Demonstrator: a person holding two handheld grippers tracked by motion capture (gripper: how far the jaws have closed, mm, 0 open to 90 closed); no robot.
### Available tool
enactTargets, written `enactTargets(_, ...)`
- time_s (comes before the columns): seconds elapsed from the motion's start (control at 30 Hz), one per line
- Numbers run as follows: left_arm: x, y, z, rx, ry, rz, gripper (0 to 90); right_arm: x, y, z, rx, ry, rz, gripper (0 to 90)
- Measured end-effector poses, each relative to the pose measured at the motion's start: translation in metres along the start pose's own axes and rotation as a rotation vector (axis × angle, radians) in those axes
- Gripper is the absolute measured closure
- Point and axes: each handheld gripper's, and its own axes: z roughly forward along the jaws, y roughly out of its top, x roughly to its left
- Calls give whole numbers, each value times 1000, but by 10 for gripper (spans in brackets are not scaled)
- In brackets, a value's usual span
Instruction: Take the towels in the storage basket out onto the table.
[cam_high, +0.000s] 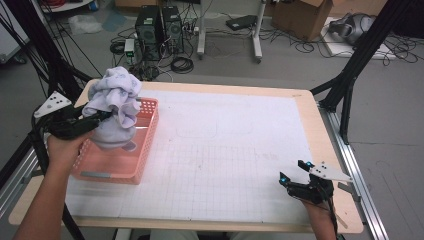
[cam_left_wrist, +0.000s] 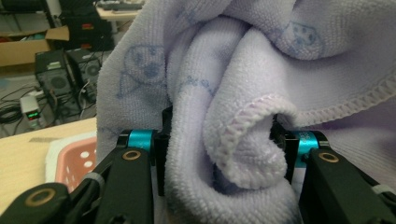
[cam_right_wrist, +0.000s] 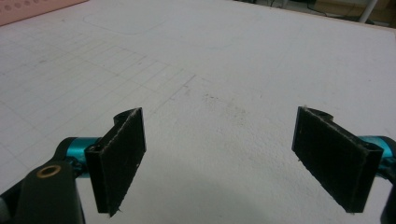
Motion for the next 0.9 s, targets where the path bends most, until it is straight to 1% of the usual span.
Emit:
enactTargets(0.03, 1, 2, -3, -24, -21, -11, 558, 0, 0, 0, 0, 1, 2, 163)
enactTargets(0.07, 1, 2, -3, -24, -21, -11, 558, 0, 0, 0, 1, 0, 0, 163)
enactTargets(0.1, 2, 4, -5, -50, -35, -26, 558, 0, 0, 0, 0, 1, -2, 163)
enactTargets(0.17, 2, 6, -7, -76, -57, -40, 558, 0, 0, 0, -2, 3, -2, 163)
enactTargets(0.2, 2, 6, -7, -76, -57, -40, 558, 0, 0, 0, -2, 3, -2, 163)
enactTargets(0.23, 2, 7, -8, -89, -65, -44, 558, 1, 0, 0, 1, 4, -2, 163)
enactTargets(0.27, 1, 10, -10, -109, -84, -47, 558, 1, 0, 0, -1, 6, -3, 163)
enactTargets(0.3, 1, 10, -10, -109, -84, -47, 558, 1, 1, 1, -2, 7, -2, 163)
enactTargets(0.43, -3, 17, -11, -154, -136, -57, 557, 1, 1, 1, -7, 9, -5, 163)
enactTargets(0.6, -11, 26, -10, -176, -187, -44, 557, 1, 1, 1, -7, 11, -10, 163)
enactTargets(0.63, -15, 30, -8, -179, -209, -33, 557, 1, 1, 1, -8, 11, -11, 163)
enactTargets(0.67, -15, 30, -8, -179, -209, -33, 557, 1, 1, 1, -7, 13, -10, 163)
enactTargets(0.7, -18, 31, -7, -181, -221, -33, 557, 1, 1, 1, -7, 14, -8, 163)
enactTargets(0.73, -24, 34, -4, -186, -243, -21, 557, 1, 1, 1, -6, 14, -8, 163)
enactTargets(0.77, -27, 36, -2, -189, -255, -18, 556, 1, 1, 1, -10, 15, -10, 163)
enactTargets(0.8, -27, 36, -2, -189, -255, -18, 556, 1, 1, 1, -8, 15, -7, 163)
enactTargets(0.83, -33, 39, 2, -191, -278, -9, 556, 1, 1, 1, -9, 15, -9, 163)
enactTargets(0.87, -33, 39, 2, -191, -278, -9, 556, 1, 1, 1, -7, 14, -8, 163)
enactTargets(0.9, -40, 41, 6, -191, -296, 4, 555, 1, 1, 1, -8, 14, -9, 163)
